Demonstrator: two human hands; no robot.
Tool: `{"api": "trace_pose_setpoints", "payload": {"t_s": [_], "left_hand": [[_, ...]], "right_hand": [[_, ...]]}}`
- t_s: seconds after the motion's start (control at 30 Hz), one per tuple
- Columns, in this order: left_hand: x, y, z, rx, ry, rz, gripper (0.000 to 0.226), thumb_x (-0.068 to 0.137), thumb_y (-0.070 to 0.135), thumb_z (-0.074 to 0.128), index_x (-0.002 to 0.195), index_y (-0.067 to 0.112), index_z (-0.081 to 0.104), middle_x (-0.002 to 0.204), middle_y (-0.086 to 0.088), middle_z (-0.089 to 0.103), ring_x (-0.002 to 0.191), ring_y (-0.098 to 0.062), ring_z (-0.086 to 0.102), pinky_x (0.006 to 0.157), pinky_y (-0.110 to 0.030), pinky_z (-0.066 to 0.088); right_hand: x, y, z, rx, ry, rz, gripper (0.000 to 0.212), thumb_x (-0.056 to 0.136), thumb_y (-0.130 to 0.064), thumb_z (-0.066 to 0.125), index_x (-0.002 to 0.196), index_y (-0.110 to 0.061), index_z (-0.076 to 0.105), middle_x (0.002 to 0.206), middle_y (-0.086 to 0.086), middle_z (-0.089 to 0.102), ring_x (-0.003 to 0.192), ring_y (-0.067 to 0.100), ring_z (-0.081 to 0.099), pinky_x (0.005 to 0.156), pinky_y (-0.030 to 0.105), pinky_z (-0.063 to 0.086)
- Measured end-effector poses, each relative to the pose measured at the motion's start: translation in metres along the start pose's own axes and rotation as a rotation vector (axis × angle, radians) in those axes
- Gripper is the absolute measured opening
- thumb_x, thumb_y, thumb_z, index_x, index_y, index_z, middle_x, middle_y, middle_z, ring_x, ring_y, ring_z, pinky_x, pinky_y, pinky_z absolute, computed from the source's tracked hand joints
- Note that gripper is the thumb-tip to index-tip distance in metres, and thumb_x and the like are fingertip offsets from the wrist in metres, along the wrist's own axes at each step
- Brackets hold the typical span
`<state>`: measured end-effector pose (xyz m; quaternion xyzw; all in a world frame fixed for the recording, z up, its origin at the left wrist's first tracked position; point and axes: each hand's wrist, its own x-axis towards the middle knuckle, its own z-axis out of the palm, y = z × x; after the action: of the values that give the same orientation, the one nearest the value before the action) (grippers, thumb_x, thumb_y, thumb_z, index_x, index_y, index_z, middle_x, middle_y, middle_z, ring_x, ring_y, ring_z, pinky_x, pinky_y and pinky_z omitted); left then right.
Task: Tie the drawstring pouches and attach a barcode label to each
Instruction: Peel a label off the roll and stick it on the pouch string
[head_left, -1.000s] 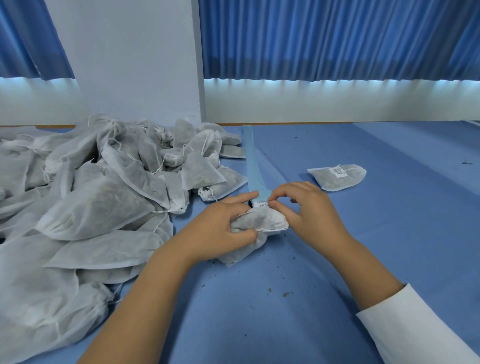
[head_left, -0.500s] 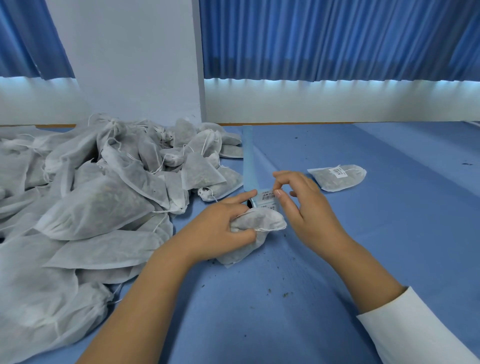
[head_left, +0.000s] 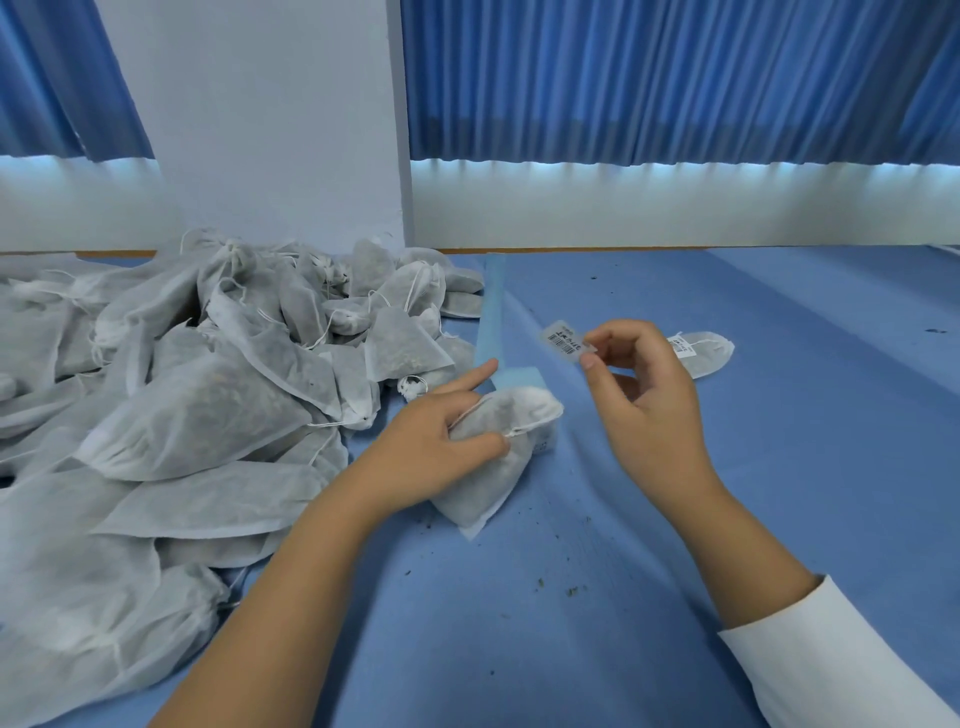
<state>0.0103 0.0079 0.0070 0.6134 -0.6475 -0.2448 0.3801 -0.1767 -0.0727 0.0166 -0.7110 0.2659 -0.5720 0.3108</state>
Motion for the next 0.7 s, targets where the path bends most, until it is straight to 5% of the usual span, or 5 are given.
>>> {"api": "trace_pose_setpoints", "payload": {"t_s": [0.1,0.23,0.37,0.5,0.7], "left_hand": [[0.000,0.002,-0.003,-0.118,0.042,-0.046,0.012,0.086,0.021,0.071,0.090,0.011,0.075,0.148,0.038,0.033,0.119,0.030,0.038,0.103,-0.023,0.038],[-0.001,0.007,-0.005,-0.239,0.119,-0.095,0.008,0.086,0.023,0.070,0.087,0.026,0.077,0.136,0.045,0.043,0.109,0.027,0.048,0.084,-0.013,0.040],[0.001,0.011,-0.006,-0.470,0.222,-0.197,0.007,0.078,0.034,0.071,0.072,0.038,0.073,0.081,0.018,0.071,0.073,0.001,0.066,0.068,-0.018,0.048],[0.002,0.010,-0.006,-0.559,0.256,-0.250,0.014,0.088,0.032,0.070,0.075,0.034,0.075,0.082,0.006,0.075,0.075,-0.011,0.072,0.075,-0.034,0.054],[-0.003,0.019,0.002,-0.446,0.048,-0.200,0.028,0.080,0.042,0.071,0.100,0.023,0.075,0.094,0.001,0.077,0.087,-0.013,0.073,0.074,-0.026,0.053]], "right_hand": [[0.000,0.000,0.000,0.061,-0.006,0.040,0.029,0.093,-0.001,0.059,0.091,-0.030,0.059,0.089,-0.020,0.062,0.087,0.004,0.060,0.079,0.021,0.049],[0.001,-0.003,-0.002,0.185,-0.023,0.123,0.024,0.092,0.001,0.060,0.098,-0.022,0.061,0.086,-0.004,0.065,0.081,0.009,0.060,0.080,0.030,0.052],[0.001,-0.010,-0.003,0.352,-0.103,0.229,0.035,0.090,0.001,0.061,0.110,-0.028,0.053,0.081,-0.001,0.070,0.075,0.010,0.062,0.077,0.027,0.055],[0.000,-0.019,-0.002,0.648,-0.256,0.359,0.035,0.081,-0.005,0.062,0.111,-0.019,0.049,0.081,0.003,0.069,0.074,0.018,0.064,0.066,0.026,0.054],[-0.007,-0.021,0.007,0.660,-0.329,0.399,0.024,0.093,0.003,0.056,0.107,-0.014,0.045,0.092,0.015,0.070,0.091,0.038,0.066,0.067,0.029,0.057]]}}
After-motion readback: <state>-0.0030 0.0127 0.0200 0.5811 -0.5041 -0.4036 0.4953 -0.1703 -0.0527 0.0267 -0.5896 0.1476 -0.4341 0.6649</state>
